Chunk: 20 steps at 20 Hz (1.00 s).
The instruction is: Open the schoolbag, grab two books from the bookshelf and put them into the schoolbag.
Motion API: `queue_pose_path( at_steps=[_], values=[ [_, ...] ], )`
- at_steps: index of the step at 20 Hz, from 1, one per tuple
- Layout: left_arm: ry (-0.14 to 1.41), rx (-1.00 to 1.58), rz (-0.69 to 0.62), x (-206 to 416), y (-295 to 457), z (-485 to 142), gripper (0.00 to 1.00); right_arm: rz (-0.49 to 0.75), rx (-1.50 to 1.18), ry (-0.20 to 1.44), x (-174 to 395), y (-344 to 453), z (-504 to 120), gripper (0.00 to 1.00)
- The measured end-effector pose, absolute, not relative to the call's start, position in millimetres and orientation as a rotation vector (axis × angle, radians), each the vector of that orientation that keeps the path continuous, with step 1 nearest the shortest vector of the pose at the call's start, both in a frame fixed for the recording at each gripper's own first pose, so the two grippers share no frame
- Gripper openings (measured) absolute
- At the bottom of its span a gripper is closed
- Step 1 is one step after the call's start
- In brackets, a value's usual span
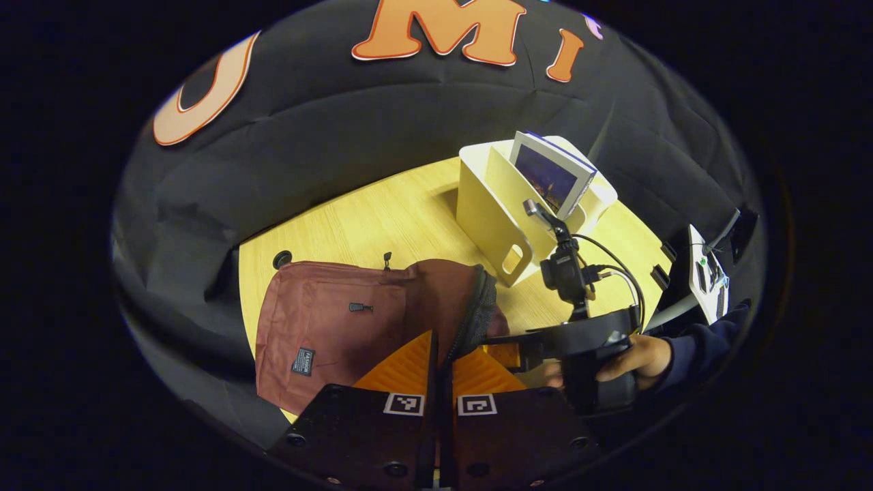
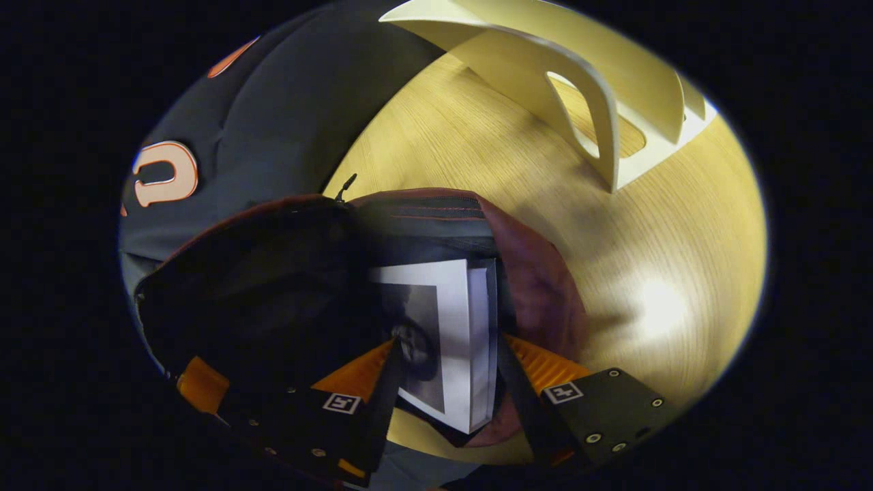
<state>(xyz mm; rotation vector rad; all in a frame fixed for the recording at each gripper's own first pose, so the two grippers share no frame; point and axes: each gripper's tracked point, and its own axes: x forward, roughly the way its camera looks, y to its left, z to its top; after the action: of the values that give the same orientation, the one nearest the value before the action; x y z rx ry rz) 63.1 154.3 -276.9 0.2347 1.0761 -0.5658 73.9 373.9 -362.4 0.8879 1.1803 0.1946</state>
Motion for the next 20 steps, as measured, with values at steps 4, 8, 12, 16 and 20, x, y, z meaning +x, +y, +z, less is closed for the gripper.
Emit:
queue_pose_path(
  at_steps=[4,8,12,16,20],
  values=[
    [1.087,0.206,-0.561,63.7,149.4,-282.9,0.04,0.214,0.827,1.147,75.2,357.9,-338.0,0.95],
    [1.084,0.203,-0.556,67.4,147.8,-286.0,0.04,0.205,0.674,1.138,68.2,329.4,-327.3,0.96],
    [1.087,0.196,-0.558,67.7,146.8,-288.2,0.04,0.175,0.543,1.157,50.9,288.2,-316.8,0.97],
    [1.093,0.187,-0.561,66.9,144.9,-292.6,0.04,0.158,0.409,1.173,41.5,244.0,-295.7,0.98],
    [1.1,0.17,-0.553,64.6,143.2,-293.9,0.04,0.114,0.324,1.157,51.5,191.7,-270.3,0.98]
  ],
)
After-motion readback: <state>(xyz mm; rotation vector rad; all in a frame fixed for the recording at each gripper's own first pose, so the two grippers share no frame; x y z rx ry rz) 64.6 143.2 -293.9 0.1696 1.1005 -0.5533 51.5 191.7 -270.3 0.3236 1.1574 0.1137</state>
